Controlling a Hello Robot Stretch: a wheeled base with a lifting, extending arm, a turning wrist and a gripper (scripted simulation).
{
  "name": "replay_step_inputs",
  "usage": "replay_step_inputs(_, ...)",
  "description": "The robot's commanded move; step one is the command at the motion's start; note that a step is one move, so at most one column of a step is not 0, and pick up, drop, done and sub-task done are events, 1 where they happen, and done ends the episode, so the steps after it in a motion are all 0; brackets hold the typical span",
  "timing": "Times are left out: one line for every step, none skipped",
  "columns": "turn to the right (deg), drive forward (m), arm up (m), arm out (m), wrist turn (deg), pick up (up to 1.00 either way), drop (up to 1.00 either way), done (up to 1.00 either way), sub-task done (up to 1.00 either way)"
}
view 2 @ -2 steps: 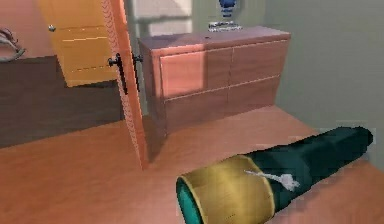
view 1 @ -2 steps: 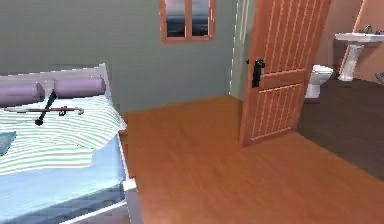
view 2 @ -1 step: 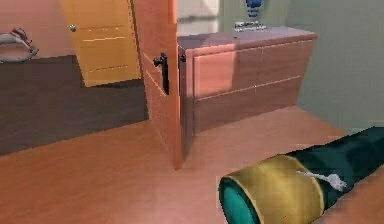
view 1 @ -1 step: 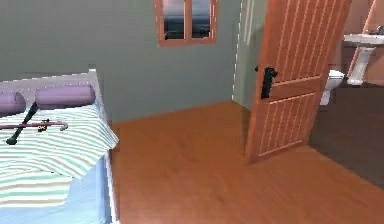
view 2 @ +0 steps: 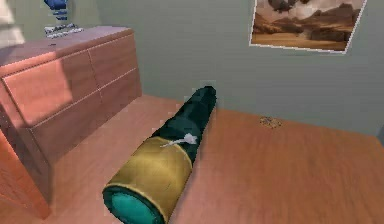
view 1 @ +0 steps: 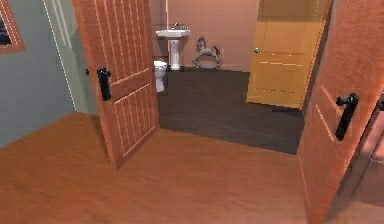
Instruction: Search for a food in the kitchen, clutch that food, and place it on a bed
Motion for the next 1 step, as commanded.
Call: replay_step_inputs(3.0, 0.00, 0.00, 0.00, 0.0, 0.00, 0.00, 0.00, 0.00)
